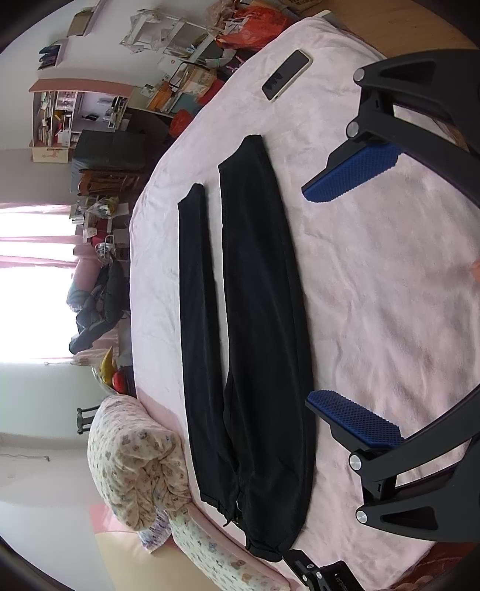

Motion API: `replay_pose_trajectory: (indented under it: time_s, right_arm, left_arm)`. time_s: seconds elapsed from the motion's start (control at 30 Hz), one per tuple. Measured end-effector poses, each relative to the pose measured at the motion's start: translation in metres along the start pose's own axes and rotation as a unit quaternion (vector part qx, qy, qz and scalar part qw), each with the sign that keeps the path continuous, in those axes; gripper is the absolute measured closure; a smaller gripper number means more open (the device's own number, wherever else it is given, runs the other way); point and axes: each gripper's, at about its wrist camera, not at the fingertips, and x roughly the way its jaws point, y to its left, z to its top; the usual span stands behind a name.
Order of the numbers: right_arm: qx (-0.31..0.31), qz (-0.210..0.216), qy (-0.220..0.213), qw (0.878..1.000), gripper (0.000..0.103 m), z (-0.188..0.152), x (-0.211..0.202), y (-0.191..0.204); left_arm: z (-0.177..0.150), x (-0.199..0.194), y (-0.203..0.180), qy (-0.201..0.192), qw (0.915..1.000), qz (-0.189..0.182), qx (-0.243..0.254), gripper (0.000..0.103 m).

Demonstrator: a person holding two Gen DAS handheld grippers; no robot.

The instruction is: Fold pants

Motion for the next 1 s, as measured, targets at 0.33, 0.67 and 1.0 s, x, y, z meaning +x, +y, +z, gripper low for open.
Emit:
replay_pose_trajectory:
  time_s: [0.33, 0.67, 1.0]
  right_arm:
    - [-0.004, -0.001, 0.0, 1.0, 0.001, -0.001, 0.003, 0.012]
    - [0.013, -0.022, 0.004, 1.0, 0.001, -0.004, 0.005, -0.001]
    - [0.016, -0.029, 0.001, 0.999, 0.001, -0.003, 0.004, -0.005]
  left_arm:
    - [0.0, 0.005, 0.019, 0.003, 0.9997, 0.007, -0.023, 0.002]
    - [0.0, 0.003, 0.002, -0.002, 0.9997, -0.023, -0.005, 0.002]
    - [0.003, 0.004, -0.004, 0.006, 0.9995, -0.032, 0.001, 0.002]
